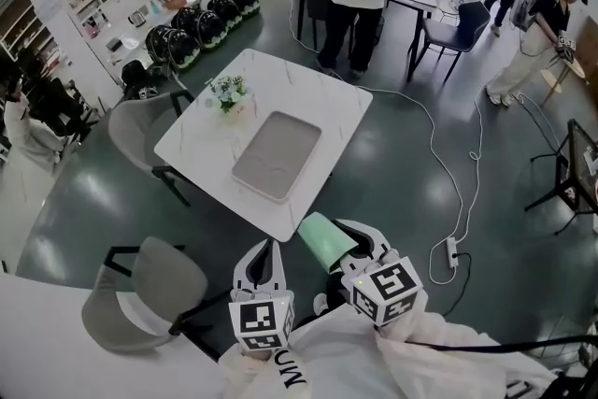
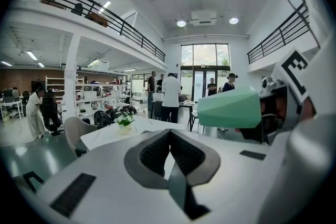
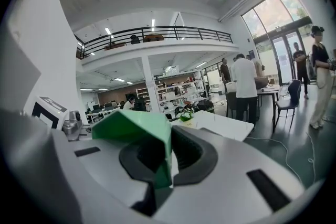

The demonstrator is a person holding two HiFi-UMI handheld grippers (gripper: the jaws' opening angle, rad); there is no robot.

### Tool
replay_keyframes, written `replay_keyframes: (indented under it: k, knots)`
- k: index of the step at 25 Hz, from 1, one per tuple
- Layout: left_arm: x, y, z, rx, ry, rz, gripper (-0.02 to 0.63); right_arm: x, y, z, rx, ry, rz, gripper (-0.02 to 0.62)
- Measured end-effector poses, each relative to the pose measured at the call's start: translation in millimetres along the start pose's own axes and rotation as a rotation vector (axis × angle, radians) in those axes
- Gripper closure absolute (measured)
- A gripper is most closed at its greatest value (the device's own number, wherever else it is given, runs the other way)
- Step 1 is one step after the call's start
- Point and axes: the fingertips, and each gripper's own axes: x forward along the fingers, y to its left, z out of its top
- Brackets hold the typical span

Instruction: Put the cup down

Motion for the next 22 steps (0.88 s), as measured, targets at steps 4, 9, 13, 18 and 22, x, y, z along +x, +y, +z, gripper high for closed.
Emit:
replay_keyframes:
  k: [4,9,13,18,22]
  knots:
    - [7.5,5.6,3.8,0.011,-0.002,0.009,0.596,9.3,-3.6,3.3,-0.002,-0.003,0.004,0.575]
    - [18.0,14.2,10.0,0.016,0.001,0.019,0.596,25.4,-8.3,10.2,0.004,-0.005,0.014,0.575]
    - [30.7,25.9,13.4,0.007,0.012,0.042,0.597,45.0,-12.5,15.7,0.004,0.005,0.036,0.575]
    - [49.5,39.8,10.5,-0.009,0.028,0.072,0.595,72.2,-20.5,14.2,-0.001,0.033,0.066,0.575]
    - [68.1,49.4,14.2,-0.024,0.039,0.095,0.595,93.4,-31.3,19.3,-0.012,0.054,0.084,0.575]
